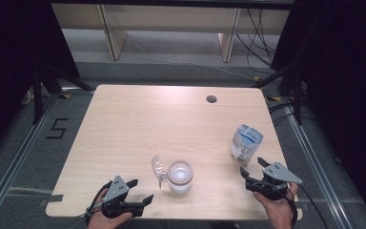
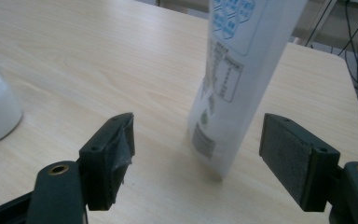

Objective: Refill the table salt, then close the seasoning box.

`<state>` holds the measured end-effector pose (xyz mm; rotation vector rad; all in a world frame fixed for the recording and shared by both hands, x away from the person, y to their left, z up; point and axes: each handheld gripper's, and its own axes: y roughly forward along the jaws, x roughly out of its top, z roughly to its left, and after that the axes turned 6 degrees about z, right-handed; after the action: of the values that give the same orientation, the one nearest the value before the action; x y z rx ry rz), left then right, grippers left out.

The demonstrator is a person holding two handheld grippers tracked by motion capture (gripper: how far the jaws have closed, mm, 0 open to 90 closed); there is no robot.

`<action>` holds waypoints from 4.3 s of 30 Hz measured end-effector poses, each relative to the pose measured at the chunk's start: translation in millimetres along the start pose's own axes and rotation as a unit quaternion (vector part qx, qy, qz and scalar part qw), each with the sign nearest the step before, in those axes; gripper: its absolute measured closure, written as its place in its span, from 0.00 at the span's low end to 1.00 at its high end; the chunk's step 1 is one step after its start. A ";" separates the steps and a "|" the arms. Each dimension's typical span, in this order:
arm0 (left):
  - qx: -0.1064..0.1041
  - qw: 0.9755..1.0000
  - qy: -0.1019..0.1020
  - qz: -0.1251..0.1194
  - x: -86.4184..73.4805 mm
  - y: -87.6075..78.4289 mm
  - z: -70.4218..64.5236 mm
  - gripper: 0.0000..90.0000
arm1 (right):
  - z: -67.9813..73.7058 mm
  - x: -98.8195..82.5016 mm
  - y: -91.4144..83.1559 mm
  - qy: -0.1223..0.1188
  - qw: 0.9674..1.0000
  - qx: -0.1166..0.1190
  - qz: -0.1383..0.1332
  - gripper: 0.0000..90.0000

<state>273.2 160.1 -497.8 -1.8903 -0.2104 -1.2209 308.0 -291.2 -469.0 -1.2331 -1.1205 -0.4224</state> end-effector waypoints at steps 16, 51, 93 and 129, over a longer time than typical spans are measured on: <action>-0.005 1.000 -0.014 -0.016 13.6 -6.3 -0.5 0.24 | 26.4 -9.0 -8.1 -0.027 0.999 0.035 0.015 0.30; -0.004 0.999 0.014 -0.049 48.1 -22.5 -18.9 0.36 | 48.3 -12.7 -3.7 -0.069 0.995 0.069 0.030 0.31; -0.002 0.997 0.045 -0.061 56.5 -4.2 -24.1 0.89 | 53.6 -11.5 -4.2 -0.082 0.993 0.075 0.028 0.33; -0.018 0.998 0.037 -0.047 55.7 -0.4 -23.5 0.75 | 55.0 -11.8 -3.9 -0.082 0.993 0.079 0.028 0.33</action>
<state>285.6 127.2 -448.7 -1.8806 -0.2411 -1.3635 275.4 -246.8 -481.2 -1.1726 -1.2316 -0.1882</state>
